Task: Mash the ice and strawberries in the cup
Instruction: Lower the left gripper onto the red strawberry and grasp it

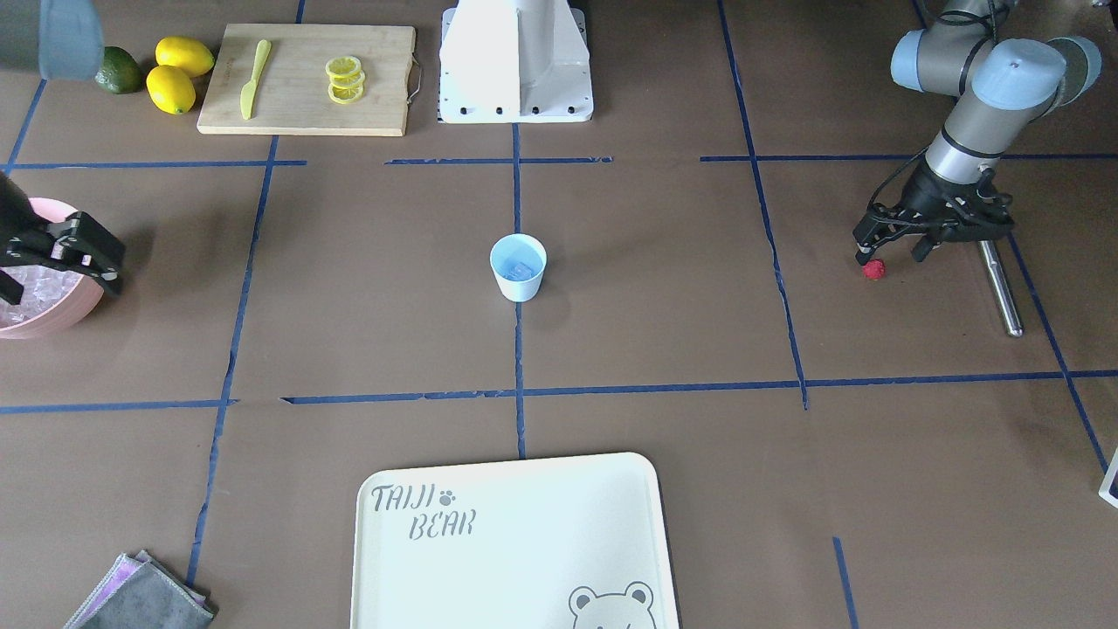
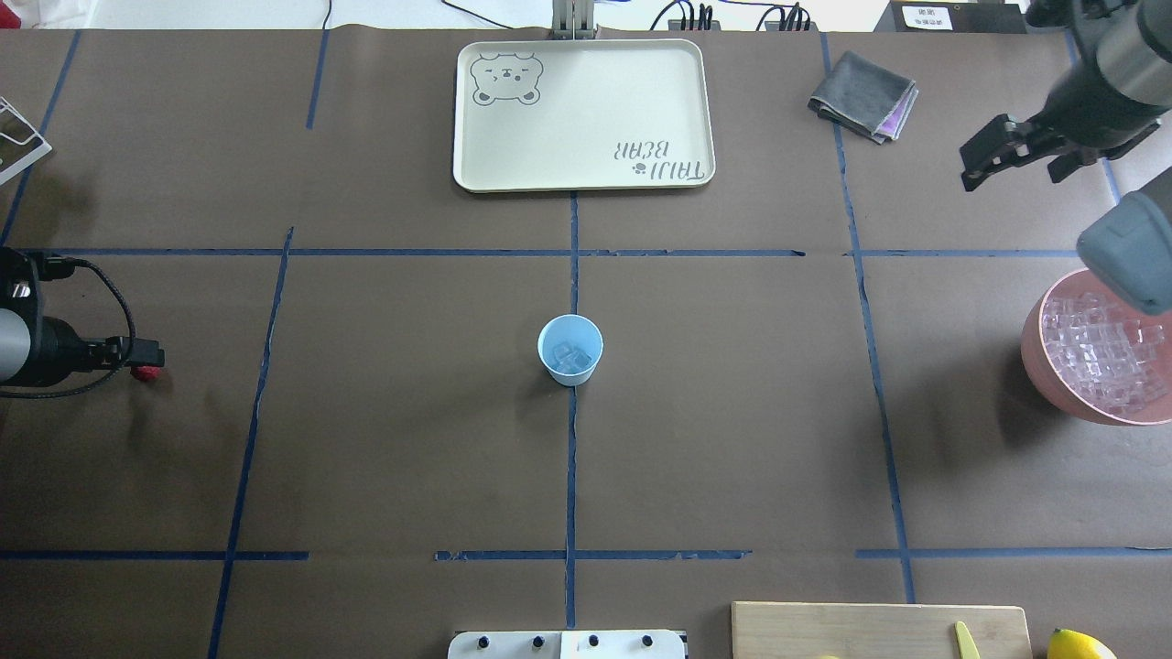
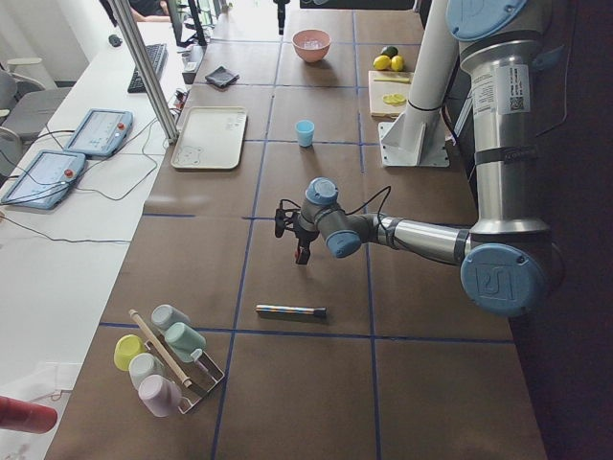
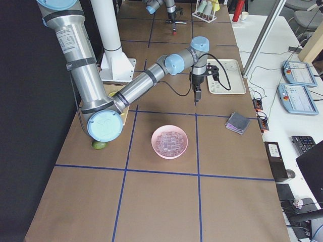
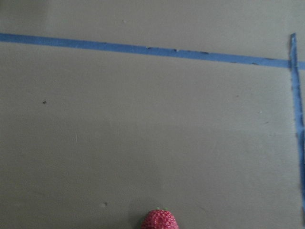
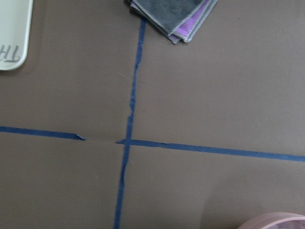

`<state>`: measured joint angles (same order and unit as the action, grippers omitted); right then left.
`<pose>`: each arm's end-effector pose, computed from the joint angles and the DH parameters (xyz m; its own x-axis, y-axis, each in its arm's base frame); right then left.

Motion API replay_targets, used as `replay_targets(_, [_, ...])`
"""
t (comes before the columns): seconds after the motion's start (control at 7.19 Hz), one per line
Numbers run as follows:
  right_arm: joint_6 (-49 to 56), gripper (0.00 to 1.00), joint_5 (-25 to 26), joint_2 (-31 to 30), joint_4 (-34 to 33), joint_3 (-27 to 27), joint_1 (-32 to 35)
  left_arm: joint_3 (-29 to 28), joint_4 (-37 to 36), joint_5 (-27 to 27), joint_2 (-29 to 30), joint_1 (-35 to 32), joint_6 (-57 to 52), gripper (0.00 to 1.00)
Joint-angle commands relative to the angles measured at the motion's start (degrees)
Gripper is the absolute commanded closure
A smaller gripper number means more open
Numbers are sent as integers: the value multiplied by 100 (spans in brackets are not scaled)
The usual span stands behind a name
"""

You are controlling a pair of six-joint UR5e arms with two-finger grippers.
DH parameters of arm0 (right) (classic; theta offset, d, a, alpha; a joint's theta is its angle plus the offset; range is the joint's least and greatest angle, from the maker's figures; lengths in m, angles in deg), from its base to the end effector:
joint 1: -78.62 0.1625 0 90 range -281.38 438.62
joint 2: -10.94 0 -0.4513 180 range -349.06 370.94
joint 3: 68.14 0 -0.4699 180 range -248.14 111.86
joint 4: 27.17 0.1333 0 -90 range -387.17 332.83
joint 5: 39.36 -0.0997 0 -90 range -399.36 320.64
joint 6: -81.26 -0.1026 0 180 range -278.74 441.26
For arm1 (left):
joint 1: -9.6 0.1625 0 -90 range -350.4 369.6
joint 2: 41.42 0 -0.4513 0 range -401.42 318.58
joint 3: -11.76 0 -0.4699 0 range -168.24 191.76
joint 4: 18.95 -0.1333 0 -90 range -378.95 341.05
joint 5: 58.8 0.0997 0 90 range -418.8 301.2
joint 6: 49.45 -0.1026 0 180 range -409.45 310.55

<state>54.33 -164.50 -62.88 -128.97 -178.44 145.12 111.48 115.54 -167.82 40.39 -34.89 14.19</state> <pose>-0.1828 -0.6066 0.3512 0.7473 -0.1098 0.6554 0.0268 0.9904 0.1354 0.3184 -0.4528 0.5923 0.6638 -0.0636 -0.7452 0.2238 0.9676 0.1167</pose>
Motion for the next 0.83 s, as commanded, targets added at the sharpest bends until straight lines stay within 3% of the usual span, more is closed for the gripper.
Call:
replay_targets(0.0, [1125, 1, -11, -518, 11, 25, 494, -145, 16, 56, 133, 54, 17, 1])
replay_targets(0.7, [1191, 1, -2, -625, 11, 25, 584, -339, -19, 39, 309, 54, 17, 11])
